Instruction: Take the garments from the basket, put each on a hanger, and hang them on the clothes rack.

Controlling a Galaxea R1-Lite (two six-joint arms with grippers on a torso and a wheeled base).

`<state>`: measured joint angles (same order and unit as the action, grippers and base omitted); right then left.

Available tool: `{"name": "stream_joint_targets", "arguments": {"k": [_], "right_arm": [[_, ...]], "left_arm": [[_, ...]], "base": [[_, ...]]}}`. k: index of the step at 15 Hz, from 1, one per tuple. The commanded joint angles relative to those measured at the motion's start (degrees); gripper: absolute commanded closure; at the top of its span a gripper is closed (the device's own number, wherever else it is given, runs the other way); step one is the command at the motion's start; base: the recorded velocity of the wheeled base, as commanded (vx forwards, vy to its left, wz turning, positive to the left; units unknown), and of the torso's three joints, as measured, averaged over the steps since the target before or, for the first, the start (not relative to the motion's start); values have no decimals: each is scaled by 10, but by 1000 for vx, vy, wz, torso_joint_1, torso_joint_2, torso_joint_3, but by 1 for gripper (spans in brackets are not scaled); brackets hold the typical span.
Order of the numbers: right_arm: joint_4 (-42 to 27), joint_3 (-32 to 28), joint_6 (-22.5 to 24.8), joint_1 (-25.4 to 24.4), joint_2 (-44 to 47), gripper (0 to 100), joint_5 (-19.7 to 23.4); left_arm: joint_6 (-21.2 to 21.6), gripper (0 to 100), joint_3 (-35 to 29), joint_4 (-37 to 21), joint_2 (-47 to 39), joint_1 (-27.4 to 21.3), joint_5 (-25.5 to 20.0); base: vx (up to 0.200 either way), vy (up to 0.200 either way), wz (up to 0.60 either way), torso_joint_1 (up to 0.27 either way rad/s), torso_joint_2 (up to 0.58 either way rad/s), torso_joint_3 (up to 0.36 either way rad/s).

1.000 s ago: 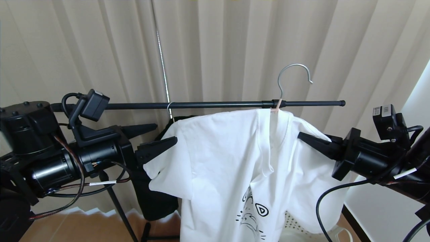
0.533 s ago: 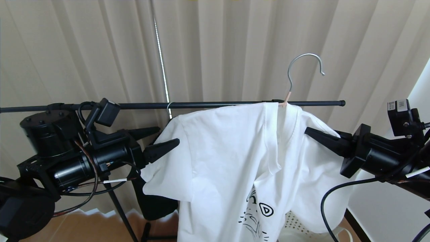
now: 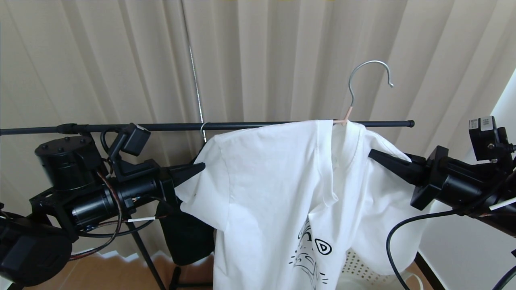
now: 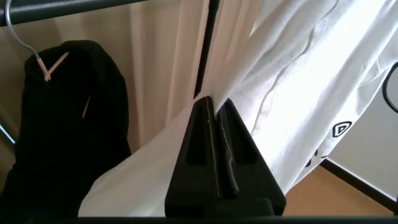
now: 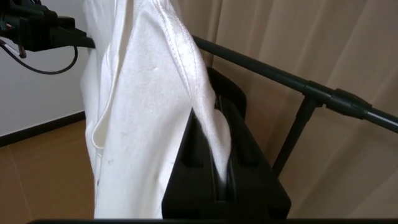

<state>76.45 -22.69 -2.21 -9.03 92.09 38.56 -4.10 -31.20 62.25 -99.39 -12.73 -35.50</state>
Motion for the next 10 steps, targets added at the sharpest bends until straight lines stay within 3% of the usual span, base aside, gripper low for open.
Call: {"name": "stream_joint_targets", "arguments": {"k": [1, 10], "right_arm": [[0, -3, 0, 4, 2, 100, 0], [0, -14, -12, 43, 2, 100, 17]], "left_arm": [[0, 100, 0, 0, 0, 2, 0], [1, 100, 3, 0, -1, 16, -2]], "base": [[0, 0, 0, 0, 0, 0], [0, 0, 0, 0, 0, 0]]}}
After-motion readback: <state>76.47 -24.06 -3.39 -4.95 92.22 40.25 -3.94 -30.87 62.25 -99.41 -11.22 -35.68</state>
